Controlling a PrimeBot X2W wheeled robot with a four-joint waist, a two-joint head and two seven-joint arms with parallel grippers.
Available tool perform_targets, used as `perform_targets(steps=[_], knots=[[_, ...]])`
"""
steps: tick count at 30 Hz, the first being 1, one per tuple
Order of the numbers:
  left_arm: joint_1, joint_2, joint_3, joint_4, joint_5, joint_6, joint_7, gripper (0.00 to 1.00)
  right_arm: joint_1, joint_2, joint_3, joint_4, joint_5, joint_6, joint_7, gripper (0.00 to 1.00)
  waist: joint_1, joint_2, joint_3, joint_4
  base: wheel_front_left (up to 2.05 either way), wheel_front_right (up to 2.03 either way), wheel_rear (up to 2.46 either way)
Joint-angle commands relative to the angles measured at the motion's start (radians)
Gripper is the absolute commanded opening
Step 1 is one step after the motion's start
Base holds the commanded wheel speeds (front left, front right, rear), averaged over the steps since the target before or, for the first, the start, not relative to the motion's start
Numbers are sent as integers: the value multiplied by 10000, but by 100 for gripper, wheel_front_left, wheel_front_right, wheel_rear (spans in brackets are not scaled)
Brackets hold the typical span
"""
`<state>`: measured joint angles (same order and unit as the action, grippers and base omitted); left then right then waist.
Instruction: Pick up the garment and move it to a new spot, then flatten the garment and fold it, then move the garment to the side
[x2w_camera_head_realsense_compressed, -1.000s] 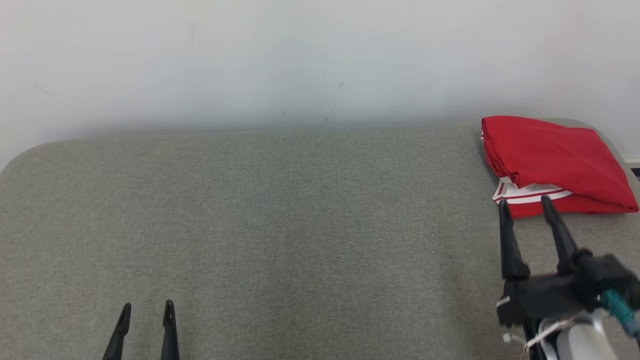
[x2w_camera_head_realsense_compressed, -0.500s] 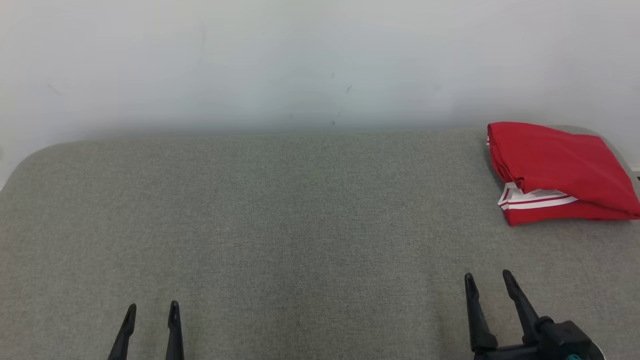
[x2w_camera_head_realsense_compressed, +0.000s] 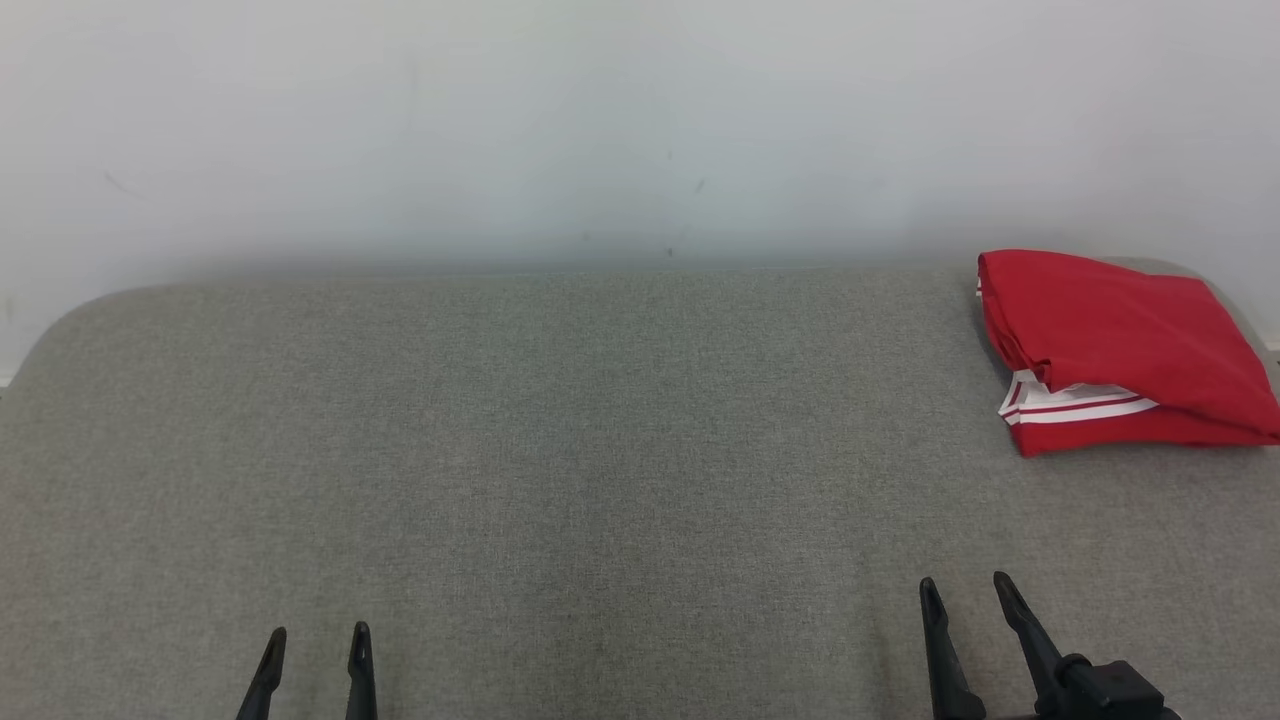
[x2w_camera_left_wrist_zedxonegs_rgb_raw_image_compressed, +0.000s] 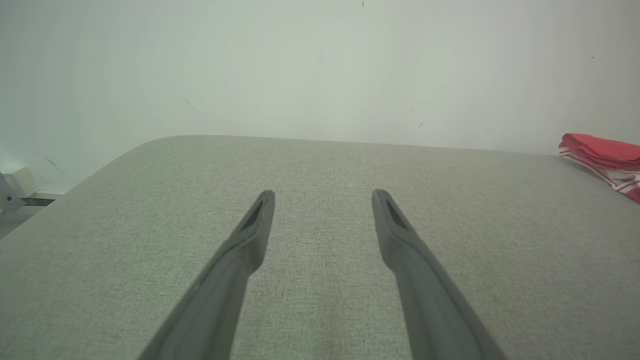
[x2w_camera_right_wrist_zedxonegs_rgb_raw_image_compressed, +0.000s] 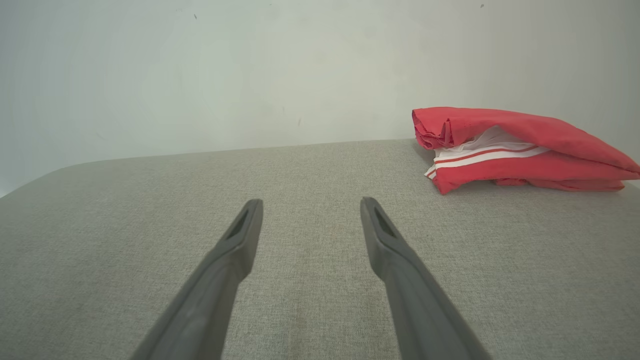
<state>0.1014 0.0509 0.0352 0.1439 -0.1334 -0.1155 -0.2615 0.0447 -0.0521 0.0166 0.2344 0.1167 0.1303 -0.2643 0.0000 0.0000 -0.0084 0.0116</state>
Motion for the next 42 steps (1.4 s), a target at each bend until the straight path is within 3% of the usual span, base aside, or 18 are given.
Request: perform_targets(steps=[1,20,21,25,42], knots=[[123,-12,-1,7,-35,-50,-32,100,56,31,-28,19,47,1,-5,100,0,0,-12,12,0,0,0],[81,-7,37,377,182,-87,-32,100,20,31,10,183,105,1,-5,100,0,0,-49,19,0,0,0],[20,0,8,385,174,-79,2,0,-5,4,-1,177,66,0,0,0,0,0,-49,18,0,0,0],[-37,-13,21,753,19,-79,95,0,-22,6,-56,521,207,0,78,0,0,0,-47,16,0,0,0],[-1113,-9,-275,1368,-3401,-97,519,0,-950,6,-932,957,3249,1,1317,0,0,0,-8,-2,0,0,0]])
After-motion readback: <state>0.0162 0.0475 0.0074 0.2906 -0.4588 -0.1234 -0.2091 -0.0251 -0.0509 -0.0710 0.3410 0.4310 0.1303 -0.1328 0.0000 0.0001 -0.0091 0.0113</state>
